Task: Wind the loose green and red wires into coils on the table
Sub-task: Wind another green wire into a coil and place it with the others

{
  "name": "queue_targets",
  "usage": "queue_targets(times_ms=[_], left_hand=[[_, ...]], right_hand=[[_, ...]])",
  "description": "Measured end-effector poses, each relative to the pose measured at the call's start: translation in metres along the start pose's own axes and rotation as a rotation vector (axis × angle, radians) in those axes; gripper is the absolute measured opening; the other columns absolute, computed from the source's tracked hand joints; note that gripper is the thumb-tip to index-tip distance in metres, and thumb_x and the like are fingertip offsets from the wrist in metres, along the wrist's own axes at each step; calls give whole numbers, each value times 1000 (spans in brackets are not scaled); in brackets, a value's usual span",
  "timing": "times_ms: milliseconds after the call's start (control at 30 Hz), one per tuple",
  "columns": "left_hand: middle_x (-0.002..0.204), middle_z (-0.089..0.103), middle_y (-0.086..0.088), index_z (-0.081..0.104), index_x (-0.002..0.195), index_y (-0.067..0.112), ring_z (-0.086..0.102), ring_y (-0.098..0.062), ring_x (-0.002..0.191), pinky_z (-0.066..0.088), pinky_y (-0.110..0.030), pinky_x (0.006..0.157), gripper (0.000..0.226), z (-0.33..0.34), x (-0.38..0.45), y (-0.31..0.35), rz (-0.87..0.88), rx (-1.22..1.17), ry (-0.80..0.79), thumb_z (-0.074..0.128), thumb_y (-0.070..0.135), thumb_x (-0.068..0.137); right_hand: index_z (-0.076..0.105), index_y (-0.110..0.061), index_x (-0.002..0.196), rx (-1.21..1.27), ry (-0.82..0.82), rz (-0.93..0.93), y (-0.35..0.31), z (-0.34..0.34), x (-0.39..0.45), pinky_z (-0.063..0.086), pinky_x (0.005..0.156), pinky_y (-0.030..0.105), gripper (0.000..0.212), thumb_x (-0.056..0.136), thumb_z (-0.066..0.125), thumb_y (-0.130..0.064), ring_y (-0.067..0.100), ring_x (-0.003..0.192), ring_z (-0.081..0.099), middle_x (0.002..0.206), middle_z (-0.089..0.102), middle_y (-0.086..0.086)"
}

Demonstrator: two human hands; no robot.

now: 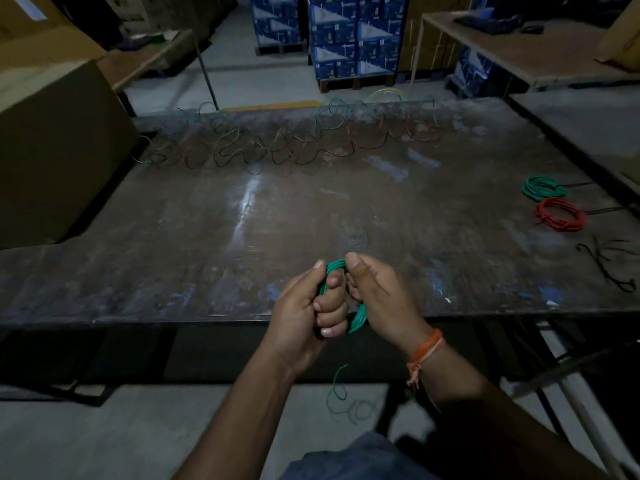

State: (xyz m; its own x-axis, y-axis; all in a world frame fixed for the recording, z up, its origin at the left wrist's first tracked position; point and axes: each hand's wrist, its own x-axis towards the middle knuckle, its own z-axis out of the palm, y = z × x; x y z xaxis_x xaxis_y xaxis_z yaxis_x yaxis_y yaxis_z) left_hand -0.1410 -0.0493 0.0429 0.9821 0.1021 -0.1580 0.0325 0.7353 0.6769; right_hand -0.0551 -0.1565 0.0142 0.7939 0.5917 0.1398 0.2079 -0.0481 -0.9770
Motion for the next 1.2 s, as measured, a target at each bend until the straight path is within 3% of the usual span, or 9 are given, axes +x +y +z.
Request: queue_targets(times_ms=[100, 367, 467, 600, 700, 767, 900, 1033, 1200], left_hand=[[50, 24, 7, 46, 77, 13, 19, -4, 37, 16, -17, 38, 31, 4, 1, 1, 41, 156, 39, 41, 37, 97], [50, 37, 8, 45, 76, 10, 29, -7, 42, 28, -19, 43, 38, -4, -1, -3, 281, 745, 35, 40, 37, 102], [51, 38, 8, 44, 74, 10, 30, -8, 45, 28, -21, 46, 39, -6, -1, -6, 352, 824, 63, 38, 35, 102], [50, 30, 7, 42, 74, 16, 23, -5, 39, 24, -14, 40, 37, -4, -1, -10, 257, 492, 91, 38, 35, 105], [49, 20, 9, 43, 74, 19, 10, -5, 40, 14, -13, 38, 35, -1, 0, -7, 158, 91, 102, 36, 35, 104], [49, 16, 10, 44, 72, 19, 6, -6, 41, 12, -17, 34, 37, -8, 1, 3, 104, -185, 104, 33, 35, 104], [46, 30, 7, 48, 72, 19, 14, -6, 40, 23, -19, 34, 36, -40, -1, 23, 158, -493, 67, 32, 29, 103], [48, 31, 7, 47, 74, 19, 27, -6, 36, 27, -19, 36, 38, -51, -3, 31, 247, -513, 125, 29, 30, 105], [52, 36, 9, 46, 79, 19, 32, -4, 41, 31, -18, 40, 34, -36, 5, 16, 330, -183, 314, 31, 32, 107]], right_hand=[[62, -12, 84, 19, 24, 24, -2, -1, 2, 39, 60, 39, 63, 94, 42, -71, 18, 62, 49, 66, 53, 5], [53, -19, 77, 122, -31, 85, -5, -4, -4, 29, 59, 33, 43, 100, 44, -54, 16, 61, 35, 66, 38, 2], [52, -22, 75, 148, -52, 100, -8, -4, -5, 29, 57, 30, 42, 101, 45, -54, 10, 60, 34, 64, 37, -5], [52, -24, 69, 127, -63, 30, -14, -8, -5, 34, 58, 28, 40, 103, 47, -44, 12, 60, 40, 63, 44, 0], [60, -15, 85, 111, -147, 54, -11, -20, -6, 42, 54, 23, 31, 99, 52, -42, 10, 57, 51, 65, 61, -3], [60, -8, 95, 121, -222, 90, -4, -32, -8, 43, 52, 19, 20, 98, 59, -28, 9, 53, 52, 66, 63, -2], [63, -9, 92, 20, -240, 90, 21, -65, -18, 45, 61, 16, 9, 91, 72, -5, 5, 63, 54, 70, 61, -2], [66, -8, 90, -15, -101, 75, 37, -82, -28, 46, 67, 19, 10, 87, 73, -2, 4, 69, 56, 73, 62, -2], [72, -13, 88, -232, -200, -149, 10, -60, -39, 50, 77, 21, 10, 89, 73, -4, 6, 82, 66, 84, 71, -2]])
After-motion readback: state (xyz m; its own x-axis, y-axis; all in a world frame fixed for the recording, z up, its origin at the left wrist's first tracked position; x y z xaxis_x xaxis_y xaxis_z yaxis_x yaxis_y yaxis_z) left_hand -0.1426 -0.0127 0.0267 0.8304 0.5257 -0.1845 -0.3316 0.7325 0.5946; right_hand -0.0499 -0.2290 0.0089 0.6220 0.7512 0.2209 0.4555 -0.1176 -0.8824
